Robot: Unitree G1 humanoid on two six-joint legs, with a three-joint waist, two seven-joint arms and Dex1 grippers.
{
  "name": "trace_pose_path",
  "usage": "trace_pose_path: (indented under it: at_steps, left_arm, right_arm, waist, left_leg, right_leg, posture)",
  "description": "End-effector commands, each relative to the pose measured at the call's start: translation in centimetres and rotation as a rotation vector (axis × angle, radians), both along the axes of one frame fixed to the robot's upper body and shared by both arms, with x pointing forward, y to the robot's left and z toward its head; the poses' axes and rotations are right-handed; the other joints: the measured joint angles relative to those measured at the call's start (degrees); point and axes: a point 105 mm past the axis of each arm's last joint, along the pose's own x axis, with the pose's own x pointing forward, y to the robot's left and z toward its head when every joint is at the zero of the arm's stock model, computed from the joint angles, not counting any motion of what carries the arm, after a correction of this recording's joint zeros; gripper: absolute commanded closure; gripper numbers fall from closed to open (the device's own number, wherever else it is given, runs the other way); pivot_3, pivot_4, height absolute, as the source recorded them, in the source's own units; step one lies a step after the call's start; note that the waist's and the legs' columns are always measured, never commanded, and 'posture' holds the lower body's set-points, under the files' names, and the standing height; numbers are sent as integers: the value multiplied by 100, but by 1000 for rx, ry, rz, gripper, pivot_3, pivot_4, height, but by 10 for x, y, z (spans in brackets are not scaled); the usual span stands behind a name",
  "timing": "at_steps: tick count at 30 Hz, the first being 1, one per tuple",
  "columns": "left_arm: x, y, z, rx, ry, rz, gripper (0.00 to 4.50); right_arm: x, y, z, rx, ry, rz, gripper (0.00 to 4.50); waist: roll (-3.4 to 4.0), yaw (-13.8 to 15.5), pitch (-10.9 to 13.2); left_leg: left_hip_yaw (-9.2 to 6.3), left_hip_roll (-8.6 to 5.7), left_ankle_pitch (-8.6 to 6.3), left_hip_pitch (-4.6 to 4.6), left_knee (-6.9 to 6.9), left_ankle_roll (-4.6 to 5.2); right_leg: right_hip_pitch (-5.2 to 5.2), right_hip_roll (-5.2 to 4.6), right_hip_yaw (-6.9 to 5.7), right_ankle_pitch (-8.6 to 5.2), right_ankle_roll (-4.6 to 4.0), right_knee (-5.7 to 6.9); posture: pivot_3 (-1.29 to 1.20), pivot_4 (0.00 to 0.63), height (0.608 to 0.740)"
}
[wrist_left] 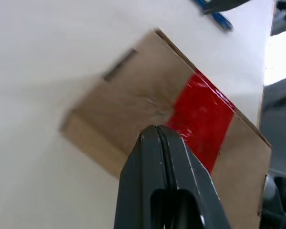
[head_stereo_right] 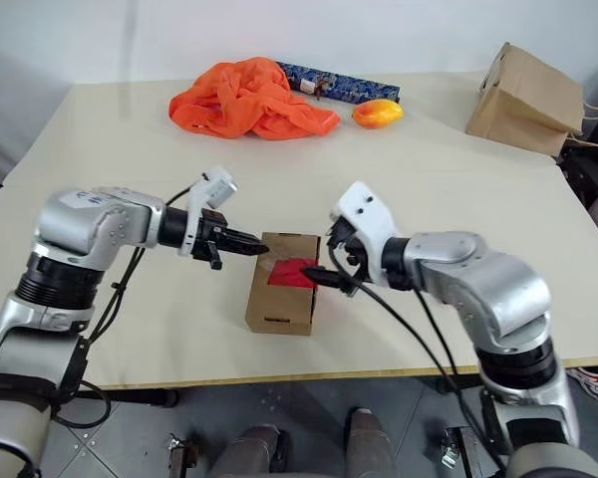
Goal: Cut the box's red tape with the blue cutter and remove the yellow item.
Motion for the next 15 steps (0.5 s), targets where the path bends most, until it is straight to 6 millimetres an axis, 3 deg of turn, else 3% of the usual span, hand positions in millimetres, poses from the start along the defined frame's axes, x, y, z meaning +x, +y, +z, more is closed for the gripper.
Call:
trace_pose_path:
  at_steps: [1,6,15]
  left_arm:
    - [-5,-1,-2,19,-6,-23,4500]
    - [-11,-5,-12,53,10,-52,4500]
    - [-15,-12,-21,103,2,-123,4500]
  right_arm:
    - [4,-2,-1,-7,-37,-28,36]
    - [10,-12,-14,-55,-28,-76,36]
    - [7,-24,-12,-66,-34,-117,36]
  waist:
    - [0,15,0]
    - [0,27,0]
    - [-3,50,-3]
  left_leg:
    - [0,0,0,0,3,0]
    - [0,-1,0,4,3,0]
    - [0,-2,-1,16,4,1]
  right_leg:
    - [0,0,0,0,0,1]
    - [2,0,0,0,0,1]
    - [17,-1,0,0,0,0]
  posture:
    - [0,150,740]
    - [0,150,740]
    - [0,150,740]
